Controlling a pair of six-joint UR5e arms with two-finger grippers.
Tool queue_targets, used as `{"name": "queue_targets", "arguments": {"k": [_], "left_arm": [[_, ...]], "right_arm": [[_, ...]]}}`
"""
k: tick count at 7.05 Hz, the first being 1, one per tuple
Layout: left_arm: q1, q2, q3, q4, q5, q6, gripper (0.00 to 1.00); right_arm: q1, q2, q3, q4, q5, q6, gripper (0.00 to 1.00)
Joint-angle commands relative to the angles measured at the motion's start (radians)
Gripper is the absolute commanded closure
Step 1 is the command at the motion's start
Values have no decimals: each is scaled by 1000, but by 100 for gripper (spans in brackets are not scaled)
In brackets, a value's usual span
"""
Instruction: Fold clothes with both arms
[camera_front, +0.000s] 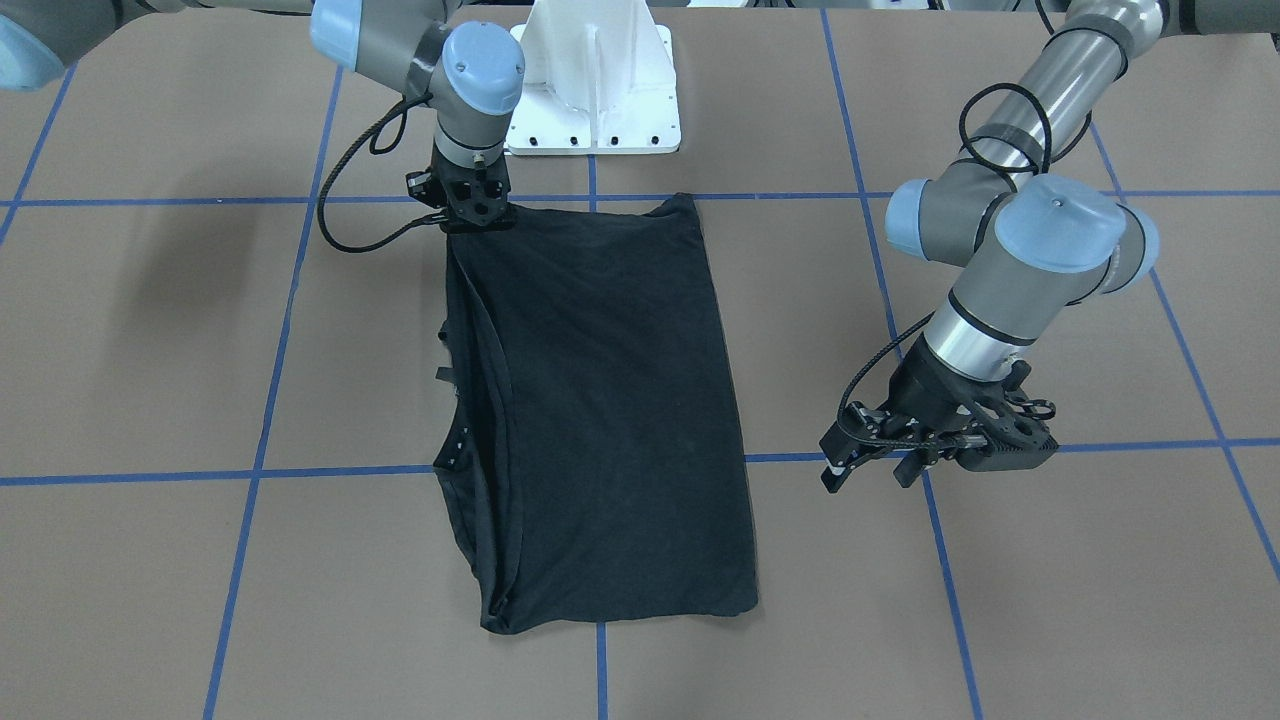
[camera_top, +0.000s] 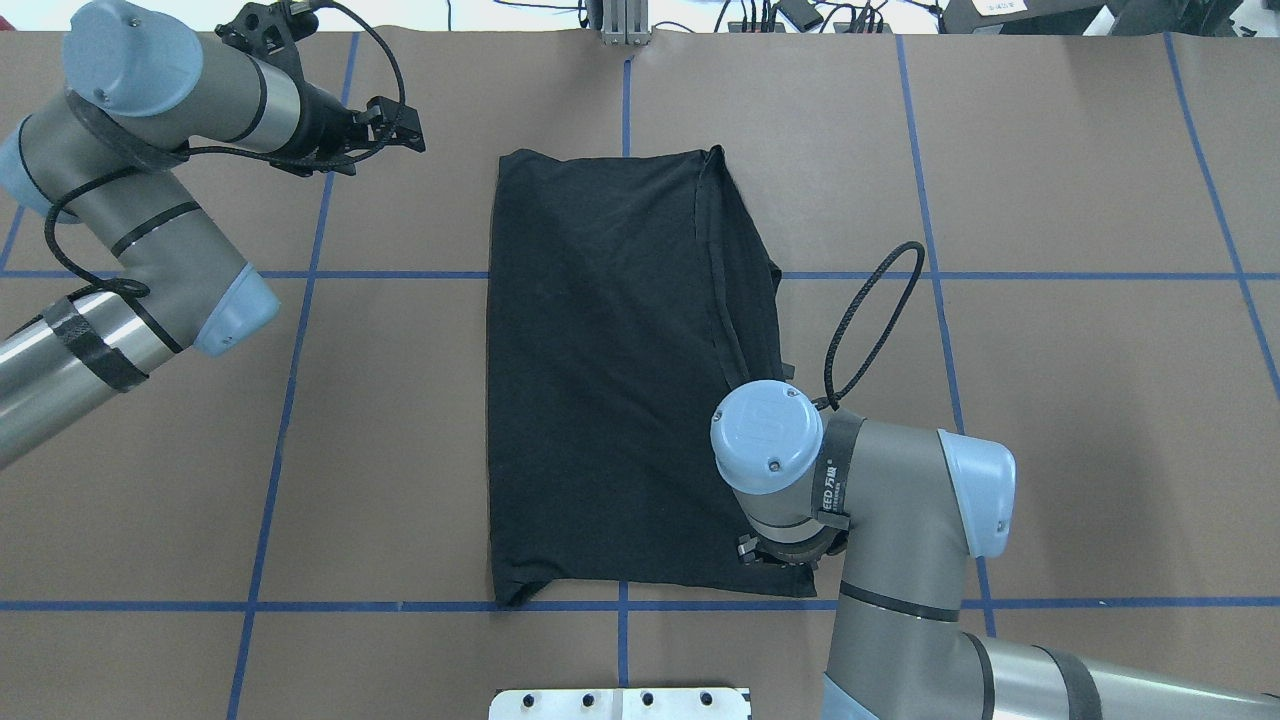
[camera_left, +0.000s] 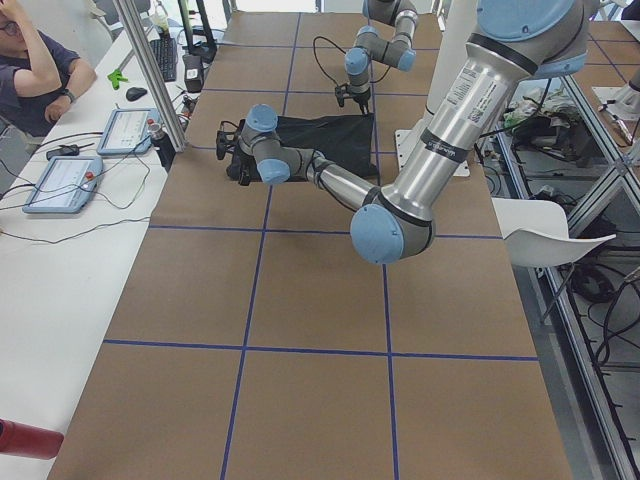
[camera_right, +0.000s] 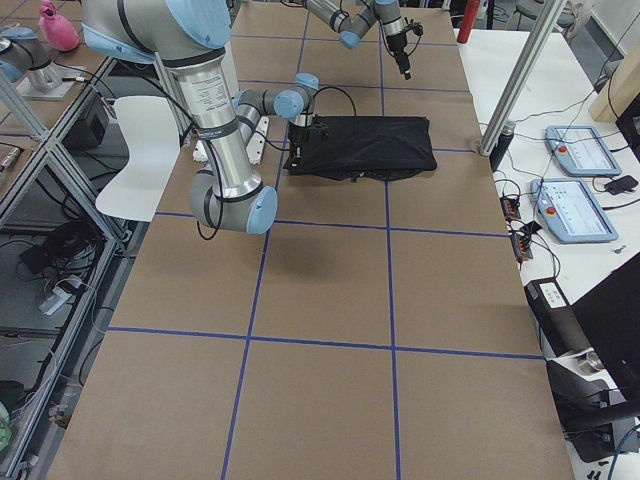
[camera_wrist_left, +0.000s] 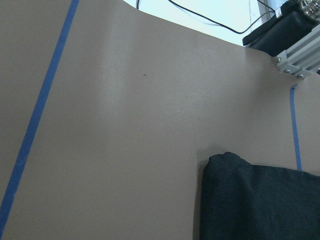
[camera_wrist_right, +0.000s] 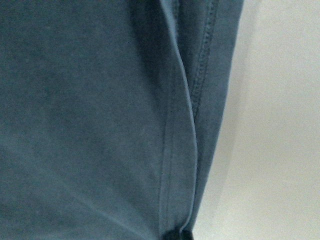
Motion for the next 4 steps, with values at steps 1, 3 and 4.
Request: {"name": "queue_targets", "arguments": {"k": [1,3,4], "left_arm": [[-2,-5,2,1,0,1,0],[-3,-7,4,1,0,1,0],[-6,-7,4,1,0,3,0]], "right_arm": [[-4,-23,8,0,22,50,84],[5,-17,5,6,13,45,0],[41,-6,5,10,18,35,0]]}}
